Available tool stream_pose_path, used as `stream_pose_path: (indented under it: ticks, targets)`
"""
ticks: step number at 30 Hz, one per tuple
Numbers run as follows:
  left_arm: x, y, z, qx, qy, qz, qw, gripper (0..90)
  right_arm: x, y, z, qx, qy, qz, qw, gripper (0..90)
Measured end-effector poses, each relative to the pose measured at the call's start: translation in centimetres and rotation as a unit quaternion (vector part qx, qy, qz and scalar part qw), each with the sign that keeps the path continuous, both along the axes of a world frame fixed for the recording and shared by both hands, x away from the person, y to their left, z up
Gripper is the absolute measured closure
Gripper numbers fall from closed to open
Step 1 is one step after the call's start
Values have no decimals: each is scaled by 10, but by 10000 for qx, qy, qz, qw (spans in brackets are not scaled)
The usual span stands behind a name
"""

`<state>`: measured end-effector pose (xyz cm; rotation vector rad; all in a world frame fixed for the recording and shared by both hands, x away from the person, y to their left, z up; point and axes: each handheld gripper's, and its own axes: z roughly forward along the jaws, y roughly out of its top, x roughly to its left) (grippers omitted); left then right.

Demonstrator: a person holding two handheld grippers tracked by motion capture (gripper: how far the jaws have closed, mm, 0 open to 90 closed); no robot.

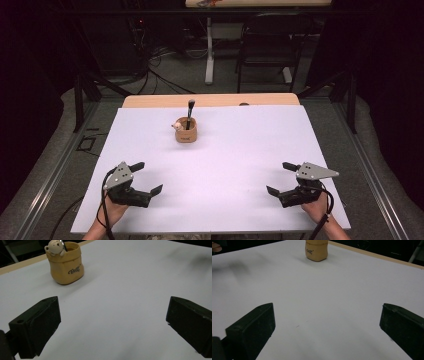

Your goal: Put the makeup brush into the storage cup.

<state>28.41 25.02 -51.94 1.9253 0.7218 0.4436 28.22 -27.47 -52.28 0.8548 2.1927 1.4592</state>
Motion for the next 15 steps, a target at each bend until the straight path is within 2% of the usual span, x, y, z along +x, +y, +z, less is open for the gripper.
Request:
stream_pose_path:
  ticks: [4,15]
  targets:
    - [-3,4,-4,49,46,16,10000,0,0,0,0,-28,0,21,10000,0]
    - [1,8,-6,46,69,36,10000,0,0,1,-1,-33,3,69,10000,0]
